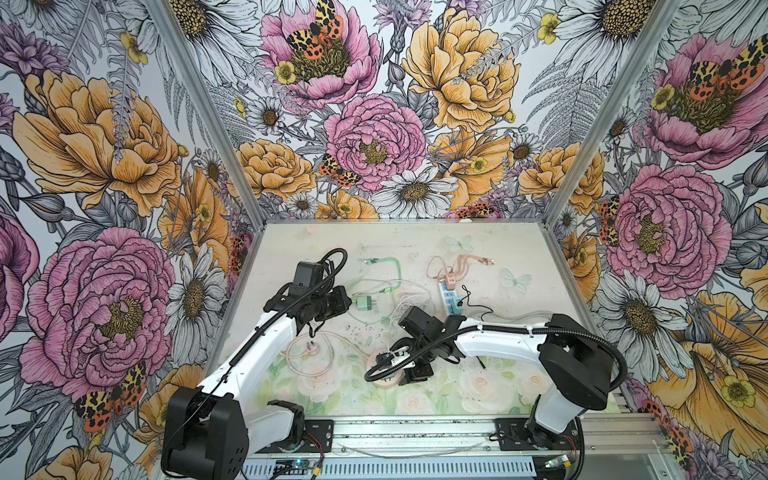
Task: Insert the plug
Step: 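Press the teal charger down into the round pink socket with the right gripper, then open the right gripper and lift away while the left arm rises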
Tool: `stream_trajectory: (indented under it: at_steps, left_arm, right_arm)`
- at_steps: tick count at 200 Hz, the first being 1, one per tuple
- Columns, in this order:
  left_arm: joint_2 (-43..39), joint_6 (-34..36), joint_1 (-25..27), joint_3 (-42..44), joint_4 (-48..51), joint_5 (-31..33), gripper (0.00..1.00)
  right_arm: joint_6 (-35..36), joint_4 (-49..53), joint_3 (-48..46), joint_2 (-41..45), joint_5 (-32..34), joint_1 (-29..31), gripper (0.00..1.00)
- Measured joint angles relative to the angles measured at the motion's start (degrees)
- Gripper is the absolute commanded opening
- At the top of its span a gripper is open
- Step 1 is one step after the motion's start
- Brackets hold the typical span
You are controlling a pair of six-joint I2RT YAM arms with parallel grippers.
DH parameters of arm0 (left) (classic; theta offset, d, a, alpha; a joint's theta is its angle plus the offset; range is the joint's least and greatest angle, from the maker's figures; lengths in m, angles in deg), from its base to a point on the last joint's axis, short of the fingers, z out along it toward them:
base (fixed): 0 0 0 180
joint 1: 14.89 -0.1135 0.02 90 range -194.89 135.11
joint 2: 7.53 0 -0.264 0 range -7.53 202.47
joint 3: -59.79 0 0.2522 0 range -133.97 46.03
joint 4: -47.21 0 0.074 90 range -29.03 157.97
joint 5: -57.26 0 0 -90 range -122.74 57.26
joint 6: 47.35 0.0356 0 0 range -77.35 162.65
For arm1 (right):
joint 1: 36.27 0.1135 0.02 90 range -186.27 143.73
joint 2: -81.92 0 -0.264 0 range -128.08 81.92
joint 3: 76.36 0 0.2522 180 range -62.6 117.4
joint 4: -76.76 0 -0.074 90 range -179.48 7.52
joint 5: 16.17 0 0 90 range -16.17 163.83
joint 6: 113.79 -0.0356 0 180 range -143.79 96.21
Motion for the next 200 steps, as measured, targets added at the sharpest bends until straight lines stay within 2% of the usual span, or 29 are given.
stream_trajectory:
  at_steps: [63, 75, 113, 148, 200]
  left_arm:
    - [2.6, 0.0, 0.9, -1.7, 0.3, 0.3, 0.14]
    - [4.4, 0.0, 1.3, -2.8, 0.4, 0.7, 0.18]
    - [11.6, -0.3, 3.3, -7.0, 1.4, 3.7, 0.45]
    - [18.9, -0.1, 5.0, -11.9, 2.2, 6.3, 0.51]
    - [23.0, -5.7, 7.6, -12.7, 2.6, 12.0, 0.61]
  right_arm:
    - [-5.2, 1.4, -5.8, 12.4, 4.9, -1.6, 0.63]
    - [-7.1, 1.3, -6.6, 15.5, 6.6, -2.4, 0.64]
    - [-15.8, -1.7, -7.0, 24.5, 15.9, -4.5, 0.71]
    - [-21.6, -8.2, -7.2, 31.0, 21.4, -8.6, 0.80]
    - [-29.4, -14.0, -4.7, 30.4, 19.9, -20.2, 0.80]
